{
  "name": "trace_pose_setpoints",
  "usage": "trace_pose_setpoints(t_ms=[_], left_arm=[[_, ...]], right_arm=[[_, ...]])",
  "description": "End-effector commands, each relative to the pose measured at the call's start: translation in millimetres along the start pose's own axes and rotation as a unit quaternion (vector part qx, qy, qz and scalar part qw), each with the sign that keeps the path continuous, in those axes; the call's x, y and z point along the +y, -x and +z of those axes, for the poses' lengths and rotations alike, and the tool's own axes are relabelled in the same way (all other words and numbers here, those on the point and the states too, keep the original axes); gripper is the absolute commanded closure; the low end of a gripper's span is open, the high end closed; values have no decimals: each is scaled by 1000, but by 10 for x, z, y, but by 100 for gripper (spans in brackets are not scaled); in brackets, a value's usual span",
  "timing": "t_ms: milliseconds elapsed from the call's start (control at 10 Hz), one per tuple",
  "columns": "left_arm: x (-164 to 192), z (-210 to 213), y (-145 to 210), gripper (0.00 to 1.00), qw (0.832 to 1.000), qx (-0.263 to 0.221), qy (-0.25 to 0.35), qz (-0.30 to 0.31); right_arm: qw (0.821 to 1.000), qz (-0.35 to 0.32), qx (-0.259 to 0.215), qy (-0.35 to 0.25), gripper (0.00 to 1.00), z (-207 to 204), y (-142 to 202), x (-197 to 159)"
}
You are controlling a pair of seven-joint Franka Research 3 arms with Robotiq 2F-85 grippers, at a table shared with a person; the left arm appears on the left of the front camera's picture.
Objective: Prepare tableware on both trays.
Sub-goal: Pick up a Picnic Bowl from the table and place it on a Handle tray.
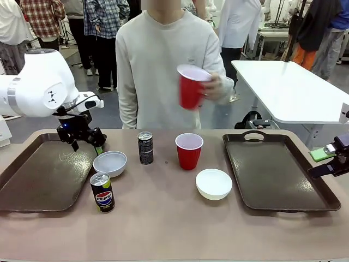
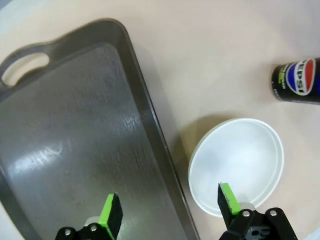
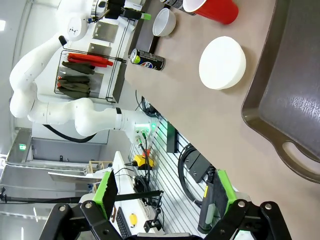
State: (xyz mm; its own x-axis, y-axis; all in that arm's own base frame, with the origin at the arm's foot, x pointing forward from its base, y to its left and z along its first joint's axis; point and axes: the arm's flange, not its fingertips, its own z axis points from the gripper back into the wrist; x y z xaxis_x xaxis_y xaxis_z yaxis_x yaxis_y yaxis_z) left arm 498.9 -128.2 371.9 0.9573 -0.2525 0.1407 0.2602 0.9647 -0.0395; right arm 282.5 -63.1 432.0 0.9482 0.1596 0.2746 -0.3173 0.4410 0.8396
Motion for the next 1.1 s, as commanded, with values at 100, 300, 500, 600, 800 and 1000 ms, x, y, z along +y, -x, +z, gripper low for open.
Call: trace_pose_setpoints(t_ms=[100,300,500,600,800,1000], left_arm=[[-64,-207,-74,0,1000,14,-12,-21],[-138,-285,-39,18,999,27,-16,-33],[-149,-279,-23,36,999,25,-17,-32],[-152,-285,-14,47,999,24,-17,-32],[-163,-284,0,65,999,24,-20,-31],[-176,-299,2,83,999,27,-22,-31]], right_arm=[[1000,6,-7,-14,0,-5,-34,3],[1000,6,-7,-14,0,-5,-34,3],[1000,6,-7,-14,0,-5,-34,3],[1000,6,-7,-14,0,-5,-34,3],[1000,6,-7,-14,0,-5,-34,3],[1000,6,-7,-14,0,-5,-34,3]])
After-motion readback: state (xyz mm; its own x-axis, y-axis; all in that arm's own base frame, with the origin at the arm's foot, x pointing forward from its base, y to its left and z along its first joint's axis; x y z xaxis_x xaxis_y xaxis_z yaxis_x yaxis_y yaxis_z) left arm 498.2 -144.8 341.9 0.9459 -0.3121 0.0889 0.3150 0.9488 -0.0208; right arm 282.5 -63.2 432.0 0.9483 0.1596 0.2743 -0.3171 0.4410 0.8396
